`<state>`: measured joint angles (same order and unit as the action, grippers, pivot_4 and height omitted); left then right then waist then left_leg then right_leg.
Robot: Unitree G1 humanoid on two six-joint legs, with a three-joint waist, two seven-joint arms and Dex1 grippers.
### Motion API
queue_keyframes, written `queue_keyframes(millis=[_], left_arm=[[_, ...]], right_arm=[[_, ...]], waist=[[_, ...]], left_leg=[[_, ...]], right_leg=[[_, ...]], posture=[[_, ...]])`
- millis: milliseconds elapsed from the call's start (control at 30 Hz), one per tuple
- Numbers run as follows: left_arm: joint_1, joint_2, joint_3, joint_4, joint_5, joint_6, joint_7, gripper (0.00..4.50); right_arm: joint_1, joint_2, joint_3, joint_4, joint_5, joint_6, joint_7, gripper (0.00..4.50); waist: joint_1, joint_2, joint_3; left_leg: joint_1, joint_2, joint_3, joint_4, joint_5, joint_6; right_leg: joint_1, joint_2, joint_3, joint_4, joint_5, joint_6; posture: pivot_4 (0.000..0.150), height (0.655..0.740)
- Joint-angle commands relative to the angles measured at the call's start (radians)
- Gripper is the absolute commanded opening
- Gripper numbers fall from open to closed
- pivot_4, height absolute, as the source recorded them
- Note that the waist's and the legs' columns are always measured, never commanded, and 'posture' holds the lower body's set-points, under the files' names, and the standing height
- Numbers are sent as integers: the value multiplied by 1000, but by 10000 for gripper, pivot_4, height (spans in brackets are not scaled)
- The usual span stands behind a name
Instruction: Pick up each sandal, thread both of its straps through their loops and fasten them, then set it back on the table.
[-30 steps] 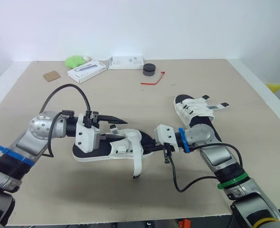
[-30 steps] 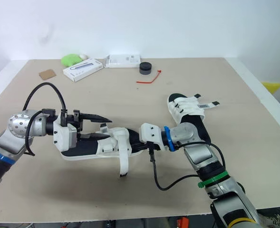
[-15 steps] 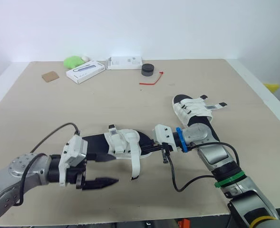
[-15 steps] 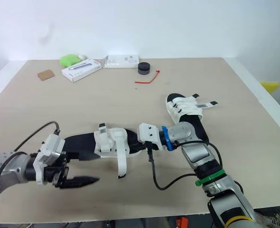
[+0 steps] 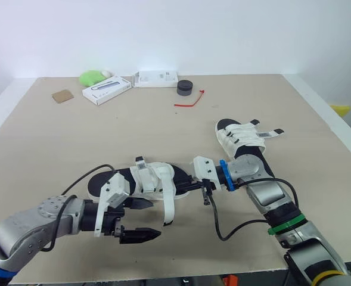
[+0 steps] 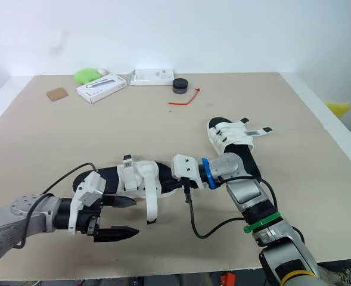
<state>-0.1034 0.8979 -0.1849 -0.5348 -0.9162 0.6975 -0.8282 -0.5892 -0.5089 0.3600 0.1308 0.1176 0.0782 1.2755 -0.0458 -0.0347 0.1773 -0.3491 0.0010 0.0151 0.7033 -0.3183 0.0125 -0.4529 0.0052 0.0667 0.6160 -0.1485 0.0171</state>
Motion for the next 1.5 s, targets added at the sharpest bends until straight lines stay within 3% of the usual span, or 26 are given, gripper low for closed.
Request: queue_keyframes(millis=[33, 367, 467, 500, 533, 700, 767, 933, 1067, 1133, 1233, 1400, 1500], left_arm=[[-41, -64, -35, 27, 60, 21, 9, 44692], [-103, -184, -90, 104, 171, 31, -40, 44692], [-117, -206, -92, 118, 178, 32, -69, 38697], [-122, -211, -97, 125, 187, 31, -78, 32341], [-128, -217, -102, 133, 194, 32, -84, 29869], [-152, -251, -123, 170, 217, 51, -103, 6098], [-158, -259, -124, 176, 215, 70, -109, 631], [-166, -259, -92, 183, 194, 102, -121, 631], [-203, -236, 53, 154, 3, 224, -144, 631], [-262, -203, 145, 149, -153, 329, -147, 631], [-319, -154, 202, 147, -254, 410, -161, 631], [-434, -140, 208, 186, -238, 430, -133, 631], [-461, -130, 162, 211, -143, 374, -177, 631]], right_arm=[[9, -15, 4, -12, -11, 12, 5, 0], [15, -20, 2, -24, -11, 19, 2, 0], [16, -20, 3, -28, -11, 22, -1, 0], [17, -19, 4, -29, -11, 22, -2, 0], [18, -19, 4, -30, -11, 23, -3, 0], [26, -22, 2, -42, -10, 27, -9, 0], [28, -25, 1, -46, -11, 29, -10, 0], [33, -29, -3, -52, -12, 31, -14, 0], [34, -31, -5, -57, -12, 33, -15, 0], [35, -32, -5, -57, -12, 33, -14, 0], [35, -31, -5, -56, -12, 32, -14, 0], [32, -24, -2, -51, -13, 29, -13, 0], [28, -19, -1, -45, -13, 27, -15, 0]], waist=[[0, 0, 0], [0, 0, 0], [0, 0, 0], [0, 0, 0], [0, 0, 0], [0, 0, 0], [0, 0, 0], [0, 0, 0], [0, 0, 0], [0, -1, 0], [0, -1, 0], [0, -1, 0], [0, -1, 0]], left_leg=[[0, 0, 0, 0, 0, 0], [0, -1, 0, 0, 0, 0], [0, -1, -1, 0, 0, 0], [0, -1, 0, 0, 0, 0], [0, -1, -1, 0, 0, 0], [0, -1, -1, 0, 0, 0], [0, -1, -1, 0, 0, 0], [1, -1, -2, 0, 0, 0], [1, -1, -2, 0, 0, 0], [1, 0, -3, 0, 0, 0], [0, 1, -4, 1, 0, 0], [-1, -1, -4, 1, 0, -1], [-1, -2, -4, 1, 0, -1]], right_leg=[[0, 0, 0, 0, 0, 0], [0, 0, 2, 0, 1, 1], [0, 0, 2, 0, 1, 1], [0, 0, 2, 0, 1, 1], [0, 0, 2, 0, 1, 1], [1, 0, 3, 0, 1, 2], [1, -1, 3, 0, 1, 2], [1, 0, 4, 0, 2, 3], [1, 0, 3, 0, 1, 3], [1, 0, 3, 0, 1, 3], [0, 0, 2, 0, 1, 3], [0, -1, 2, -1, 1, 3], [0, -1, 2, -1, 1, 3]], posture=[[1500, 7400], [1500, 7400], [1500, 7400], [1500, 7400], [1500, 7400], [1500, 7400], [1500, 7400], [1500, 7400], [1500, 7400], [1500, 7400], [1500, 7400], [1500, 7400], [1500, 7400]])
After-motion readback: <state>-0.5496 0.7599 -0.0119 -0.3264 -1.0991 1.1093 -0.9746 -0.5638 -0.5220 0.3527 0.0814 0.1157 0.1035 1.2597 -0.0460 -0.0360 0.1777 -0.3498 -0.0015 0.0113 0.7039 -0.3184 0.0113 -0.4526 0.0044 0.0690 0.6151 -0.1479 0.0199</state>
